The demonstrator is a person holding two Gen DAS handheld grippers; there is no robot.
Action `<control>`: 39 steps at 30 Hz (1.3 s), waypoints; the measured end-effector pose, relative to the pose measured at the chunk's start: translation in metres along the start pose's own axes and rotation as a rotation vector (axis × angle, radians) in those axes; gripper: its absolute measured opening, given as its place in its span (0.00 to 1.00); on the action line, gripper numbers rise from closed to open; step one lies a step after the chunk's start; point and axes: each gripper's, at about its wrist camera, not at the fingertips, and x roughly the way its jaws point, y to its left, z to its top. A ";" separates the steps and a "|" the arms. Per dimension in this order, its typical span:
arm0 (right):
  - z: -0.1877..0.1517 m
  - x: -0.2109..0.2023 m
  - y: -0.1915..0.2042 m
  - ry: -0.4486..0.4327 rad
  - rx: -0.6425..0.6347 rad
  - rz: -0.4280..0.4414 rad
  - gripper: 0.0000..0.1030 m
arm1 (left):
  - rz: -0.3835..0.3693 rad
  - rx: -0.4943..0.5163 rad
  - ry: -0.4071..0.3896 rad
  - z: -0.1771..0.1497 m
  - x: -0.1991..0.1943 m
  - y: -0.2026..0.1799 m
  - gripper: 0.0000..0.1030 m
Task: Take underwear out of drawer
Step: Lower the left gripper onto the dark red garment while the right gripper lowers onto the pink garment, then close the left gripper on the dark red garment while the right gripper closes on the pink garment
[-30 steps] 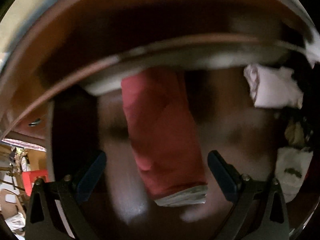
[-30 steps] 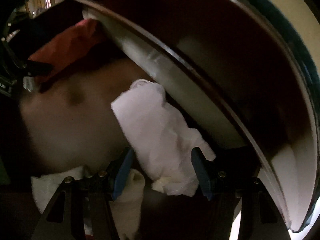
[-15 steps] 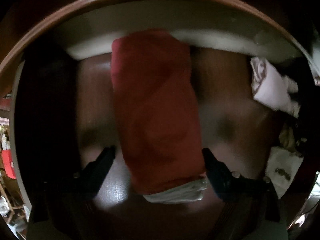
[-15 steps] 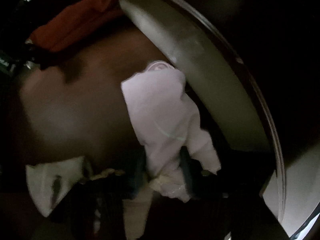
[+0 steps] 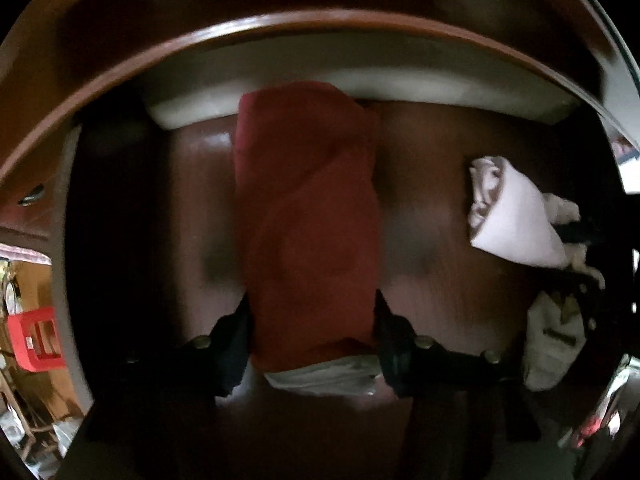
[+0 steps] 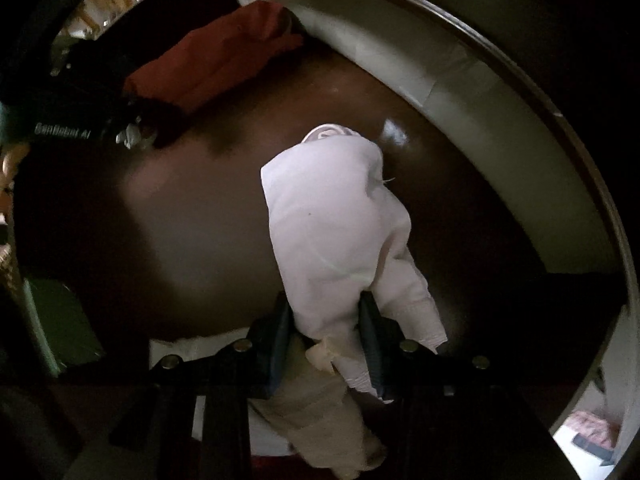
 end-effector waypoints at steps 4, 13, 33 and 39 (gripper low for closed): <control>0.008 0.004 -0.007 -0.016 0.057 0.045 0.36 | 0.005 0.031 0.026 -0.011 -0.004 -0.001 0.51; 0.017 0.003 -0.003 -0.085 0.063 0.111 0.37 | -0.029 0.017 0.083 -0.034 0.000 -0.003 0.54; 0.083 0.027 0.033 -0.062 -0.281 -0.030 0.66 | 0.116 0.077 0.004 0.010 -0.008 -0.015 0.73; 0.081 0.036 0.037 -0.028 -0.376 -0.029 0.67 | 0.114 0.089 0.046 -0.011 -0.011 -0.036 0.73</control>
